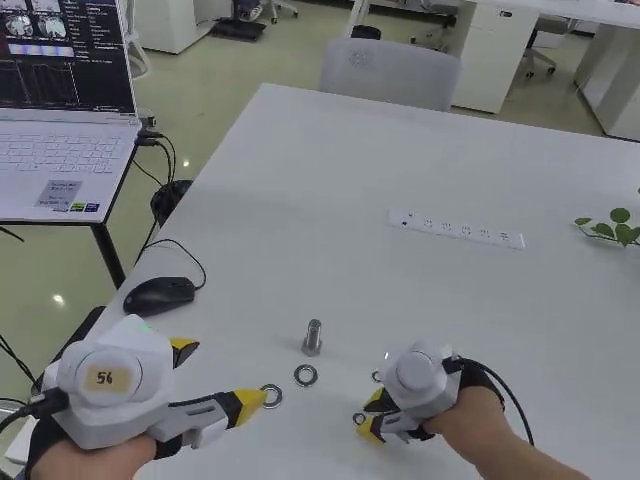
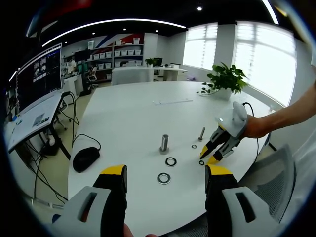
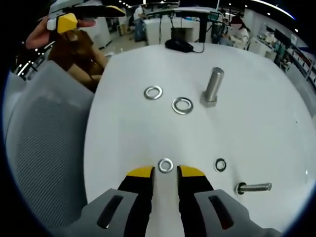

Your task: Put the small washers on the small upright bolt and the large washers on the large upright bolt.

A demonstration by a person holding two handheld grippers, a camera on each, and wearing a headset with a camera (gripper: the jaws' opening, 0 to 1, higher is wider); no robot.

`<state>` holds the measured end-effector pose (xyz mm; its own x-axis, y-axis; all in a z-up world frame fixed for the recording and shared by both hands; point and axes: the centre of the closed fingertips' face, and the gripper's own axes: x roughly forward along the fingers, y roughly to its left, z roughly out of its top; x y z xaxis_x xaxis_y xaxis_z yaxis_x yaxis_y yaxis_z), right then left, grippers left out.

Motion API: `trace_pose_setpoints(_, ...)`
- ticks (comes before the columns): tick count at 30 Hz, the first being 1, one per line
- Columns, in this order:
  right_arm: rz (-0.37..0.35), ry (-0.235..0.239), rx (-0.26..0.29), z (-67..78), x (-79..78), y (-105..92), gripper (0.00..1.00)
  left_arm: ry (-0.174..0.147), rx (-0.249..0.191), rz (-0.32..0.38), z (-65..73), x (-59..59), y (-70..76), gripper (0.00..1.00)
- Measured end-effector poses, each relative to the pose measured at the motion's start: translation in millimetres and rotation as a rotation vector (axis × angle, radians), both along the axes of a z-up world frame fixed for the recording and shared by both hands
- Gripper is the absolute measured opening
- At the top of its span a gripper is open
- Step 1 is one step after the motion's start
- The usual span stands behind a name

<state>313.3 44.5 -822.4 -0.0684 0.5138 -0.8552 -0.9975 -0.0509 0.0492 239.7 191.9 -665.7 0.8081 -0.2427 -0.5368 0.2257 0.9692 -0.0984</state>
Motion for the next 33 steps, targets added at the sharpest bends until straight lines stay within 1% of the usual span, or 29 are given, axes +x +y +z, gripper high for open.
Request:
trace_pose_setpoints(2, 0.012, -0.009, -0.01, -0.2, 0.0, -0.2, 0.2, 0.0, 0.0, -0.003, -0.5, 1.4, -0.4, 0.64)
trace_pose_setpoints(7, 0.063, -0.051, -0.048, -0.8, -1.6, 0.0, 0.2, 0.005, 0.005, -0.016, -2.6, 4.6, -4.2, 0.64)
trace_pose_setpoints(11, 0.085, -0.064, -0.085, -2.3, -0.6, 0.0, 0.2, 0.005, 0.005, -0.023, -3.0, 7.0, -6.9, 0.64)
trace_pose_setpoints(13, 0.087, -0.067, -0.093, -1.3, -1.2, 1.5, 0.2, 0.003, 0.004, -0.025, -2.6, 8.1, -8.1, 0.64)
trace_pose_setpoints(17, 0.09, -0.077, -0.112, -3.0, -0.2, 3.9, 0.16, -0.001, 0.0, -0.025, -2.3, 9.7, -9.7, 0.63)
trace_pose_setpoints(21, 0.112, -0.102, -0.143, -2.5, -2.6, 3.7, 0.15, -0.004, -0.001, -0.025, -1.6, 10.5, -10.2, 0.63)
trace_pose_setpoints(23, 0.117, -0.107, -0.151, -3.7, -1.2, 3.5, 0.15, -0.004, -0.001, -0.023, -1.2, 9.9, -9.4, 0.64)
trace_pose_setpoints(26, 0.123, -0.104, -0.15, -3.0, -1.4, 2.4, 0.15, -0.002, 0.002, -0.018, -1.4, 7.9, -6.3, 0.64)
trace_pose_setpoints(29, 0.136, -0.112, -0.149, -3.7, -1.1, 2.3, 0.15, 0.0, 0.0, -0.007, -2.2, 5.7, -2.9, 0.64)
trace_pose_setpoints(33, 0.114, -0.111, -0.131, -2.6, -1.2, 1.9, 0.14, 0.0, -0.002, -0.002, -2.1, 4.7, -3.2, 0.64)
